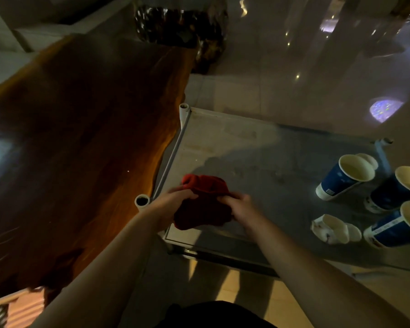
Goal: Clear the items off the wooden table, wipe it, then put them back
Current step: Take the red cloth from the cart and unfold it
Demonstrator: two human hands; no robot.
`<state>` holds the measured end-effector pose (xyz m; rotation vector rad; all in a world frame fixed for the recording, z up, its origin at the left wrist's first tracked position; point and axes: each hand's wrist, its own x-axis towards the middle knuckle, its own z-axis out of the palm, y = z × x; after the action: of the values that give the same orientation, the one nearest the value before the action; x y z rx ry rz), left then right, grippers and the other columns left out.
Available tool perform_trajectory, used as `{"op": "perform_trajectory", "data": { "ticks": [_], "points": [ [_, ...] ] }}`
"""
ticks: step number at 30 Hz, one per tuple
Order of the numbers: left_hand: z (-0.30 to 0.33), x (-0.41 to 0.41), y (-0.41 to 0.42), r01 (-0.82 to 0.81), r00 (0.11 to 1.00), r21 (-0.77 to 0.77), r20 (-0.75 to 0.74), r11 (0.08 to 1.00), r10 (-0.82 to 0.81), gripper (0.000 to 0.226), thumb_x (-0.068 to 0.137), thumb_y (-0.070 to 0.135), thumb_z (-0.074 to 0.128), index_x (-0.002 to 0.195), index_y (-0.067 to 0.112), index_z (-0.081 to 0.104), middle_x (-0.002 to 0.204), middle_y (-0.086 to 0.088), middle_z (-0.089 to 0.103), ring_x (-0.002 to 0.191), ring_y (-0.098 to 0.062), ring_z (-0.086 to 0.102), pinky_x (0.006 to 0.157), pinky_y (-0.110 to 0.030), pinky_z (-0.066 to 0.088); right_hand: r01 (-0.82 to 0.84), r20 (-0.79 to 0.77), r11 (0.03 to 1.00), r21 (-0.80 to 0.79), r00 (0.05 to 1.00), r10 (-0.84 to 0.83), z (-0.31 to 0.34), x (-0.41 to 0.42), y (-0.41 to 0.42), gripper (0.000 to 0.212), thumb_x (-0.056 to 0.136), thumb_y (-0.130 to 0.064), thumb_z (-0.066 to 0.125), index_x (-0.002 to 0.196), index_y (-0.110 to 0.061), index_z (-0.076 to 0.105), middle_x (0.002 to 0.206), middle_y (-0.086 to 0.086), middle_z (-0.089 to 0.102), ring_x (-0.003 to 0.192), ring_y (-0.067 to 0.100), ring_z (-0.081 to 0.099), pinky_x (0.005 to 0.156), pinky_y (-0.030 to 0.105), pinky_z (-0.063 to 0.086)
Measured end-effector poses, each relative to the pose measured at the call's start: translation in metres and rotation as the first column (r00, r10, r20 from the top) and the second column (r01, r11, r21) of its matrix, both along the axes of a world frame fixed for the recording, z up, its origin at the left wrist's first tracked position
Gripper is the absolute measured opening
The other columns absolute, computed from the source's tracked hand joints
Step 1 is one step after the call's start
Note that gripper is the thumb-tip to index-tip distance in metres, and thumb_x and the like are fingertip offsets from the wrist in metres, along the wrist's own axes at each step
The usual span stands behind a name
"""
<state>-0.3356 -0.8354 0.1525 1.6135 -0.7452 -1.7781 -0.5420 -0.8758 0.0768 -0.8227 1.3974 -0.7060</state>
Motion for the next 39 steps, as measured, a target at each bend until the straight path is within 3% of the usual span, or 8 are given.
{"op": "perform_trajectory", "data": {
  "ticks": [5,9,14,17,21,28,35,39],
  "points": [
    [0.024,0.009,0.041,-0.039,0.99,-0.075,-0.135,0.996,0.028,0.059,0.083,0.036,0.069,0.137,0.017,0.054,0.128,-0.019,0.067,0.111,-0.036,0.069,0.092,-0.047,0.056,-0.091,0.174,0.993,-0.077,0.979,0.104,0.039,-0.008,0.023,0.011,0.086,-0.021,0.076,0.097,-0.018,0.077,0.1,0.008,0.08,0.093,0.023,0.076,0.075,0.032,0.058],
    [0.031,0.011,0.082,-0.134,0.968,-0.083,-0.225,0.988,0.112,0.072,0.07,0.047,0.08,0.135,0.028,0.056,0.129,-0.02,0.066,0.112,-0.042,0.067,0.086,-0.052,0.057,-0.234,0.293,0.97,-0.074,0.924,0.245,0.065,-0.005,0.044,0.036,0.075,-0.032,0.083,0.109,-0.023,0.076,0.107,0.009,0.078,0.096,0.028,0.076,0.072,0.036,0.06],
    [0.022,0.015,0.15,-0.37,0.868,-0.1,-0.392,0.924,0.305,0.045,0.088,0.041,0.069,0.132,0.034,0.062,0.134,-0.02,0.063,0.119,-0.045,0.062,0.088,-0.055,0.054,-0.354,0.377,0.933,-0.063,0.857,0.351,0.078,0.018,0.073,0.029,0.074,-0.023,0.081,0.102,-0.018,0.074,0.105,0.014,0.078,0.092,0.027,0.076,0.079,0.041,0.059],
    [0.017,0.01,0.195,-0.549,0.784,-0.099,-0.405,0.83,0.471,0.038,0.09,0.034,0.065,0.128,0.028,0.067,0.126,-0.017,0.069,0.11,-0.037,0.069,0.084,-0.05,0.057,-0.46,0.406,0.885,-0.073,0.797,0.448,0.077,0.032,0.097,0.007,0.079,-0.017,0.077,0.086,-0.02,0.076,0.093,0.012,0.079,0.082,0.024,0.076,0.069,0.035,0.059],
    [0.017,-0.001,0.256,-0.733,0.638,-0.101,-0.445,0.673,0.629,0.036,0.076,0.027,0.069,0.11,0.018,0.076,0.11,-0.015,0.073,0.094,-0.032,0.072,0.082,-0.044,0.056,-0.572,0.408,0.818,-0.062,0.734,0.543,0.08,0.045,0.129,0.025,0.073,-0.018,0.078,0.097,-0.013,0.072,0.095,0.015,0.079,0.087,0.027,0.075,0.076,0.038,0.059],
    [0.032,-0.018,0.348,-0.806,0.584,-0.206,-0.429,0.555,0.69,0.06,0.076,0.01,0.051,0.135,0.018,0.061,0.13,-0.022,0.063,0.106,-0.034,0.064,0.085,-0.042,0.055,-0.749,0.391,0.663,-0.008,0.608,0.691,0.087,0.067,0.186,0.034,0.091,-0.023,0.068,0.118,-0.002,0.068,0.112,0.016,0.076,0.111,0.032,0.07,0.104,0.052,0.05],
    [0.032,-0.037,0.424,-0.928,0.371,-0.194,-0.425,0.317,0.826,0.047,0.082,-0.006,0.052,0.122,0.014,0.068,0.114,-0.023,0.07,0.091,-0.031,0.072,0.073,-0.037,0.059,-0.865,0.398,0.502,-0.024,0.452,0.798,0.088,0.087,0.245,0.042,0.073,-0.038,0.075,0.109,-0.016,0.076,0.113,0.011,0.077,0.106,0.025,0.073,0.092,0.044,0.054],
    [0.03,-0.046,0.473,-0.957,0.279,-0.194,-0.406,0.216,0.87,0.05,0.081,-0.006,0.054,0.125,0.013,0.065,0.11,-0.022,0.071,0.085,-0.029,0.072,0.066,-0.034,0.059,-0.888,0.405,0.46,-0.012,0.416,0.814,0.086,0.094,0.29,0.037,0.084,-0.033,0.071,0.116,-0.015,0.071,0.114,0.011,0.077,0.106,0.025,0.073,0.086,0.041,0.056]
  ]
}}
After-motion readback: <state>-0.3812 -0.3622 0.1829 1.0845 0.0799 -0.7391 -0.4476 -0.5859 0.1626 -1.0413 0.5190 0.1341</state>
